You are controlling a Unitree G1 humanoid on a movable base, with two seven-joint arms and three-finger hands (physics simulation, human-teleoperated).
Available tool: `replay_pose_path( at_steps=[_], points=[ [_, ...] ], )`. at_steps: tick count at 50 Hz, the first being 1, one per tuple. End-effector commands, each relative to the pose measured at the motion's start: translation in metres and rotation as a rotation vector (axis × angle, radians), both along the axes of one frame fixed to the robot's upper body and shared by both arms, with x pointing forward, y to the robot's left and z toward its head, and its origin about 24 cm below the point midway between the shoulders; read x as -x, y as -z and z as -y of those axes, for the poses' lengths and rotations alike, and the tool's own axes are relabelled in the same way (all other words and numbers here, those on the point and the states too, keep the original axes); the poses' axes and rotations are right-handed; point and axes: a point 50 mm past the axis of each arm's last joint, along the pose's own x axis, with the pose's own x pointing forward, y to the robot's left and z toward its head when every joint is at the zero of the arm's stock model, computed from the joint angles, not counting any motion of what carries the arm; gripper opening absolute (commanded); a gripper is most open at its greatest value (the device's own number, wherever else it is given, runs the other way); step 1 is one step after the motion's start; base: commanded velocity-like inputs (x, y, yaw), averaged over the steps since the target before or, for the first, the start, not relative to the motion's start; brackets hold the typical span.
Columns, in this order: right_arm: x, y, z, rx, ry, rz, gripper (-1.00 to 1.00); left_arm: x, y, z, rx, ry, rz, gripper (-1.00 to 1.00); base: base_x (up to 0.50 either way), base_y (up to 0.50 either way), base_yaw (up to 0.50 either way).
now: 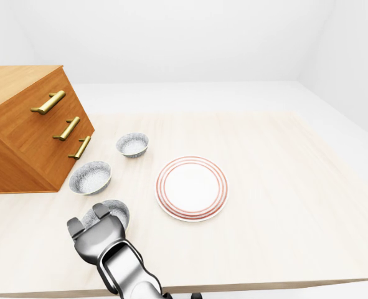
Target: Put the bowl at the front on the plate.
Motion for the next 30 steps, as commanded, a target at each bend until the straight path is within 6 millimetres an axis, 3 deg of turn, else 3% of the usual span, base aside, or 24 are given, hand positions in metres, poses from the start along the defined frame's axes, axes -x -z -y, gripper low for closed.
replay_pose_path(
  at_steps=[1,10,16,21,30],
  points=[
    [0.001,0.002,0.0,0.005,-0.001,0.002,1.0,0.0,-0.001,0.0,-0.001,0.0,0.002,1.0,0.0,0.0,0.0],
    [0.001,0.002,0.0,0.005,-0.002,0.002,1.0,0.0,-0.001,0.0,-0.001,0.0,0.002,1.0,0.0,0.0,0.0],
    [0.02,0.007,0.001,-0.026,-0.032,0.028,1.0,0.002,-0.003,0.0,-0.009,-0.002,0.011,1.0,0.0,0.0,0.0],
    [0.024,0.018,0.004,-0.027,-0.039,0.005,1.0,0.003,-0.005,0.0,-0.01,-0.005,0.021,1.0,0.0,0.0,0.0],
    [0.021,0.019,0.005,-0.049,-0.026,0.019,1.0,0.003,-0.004,0.0,-0.009,-0.004,0.021,1.0,0.0,0.0,0.0]
  ],
)
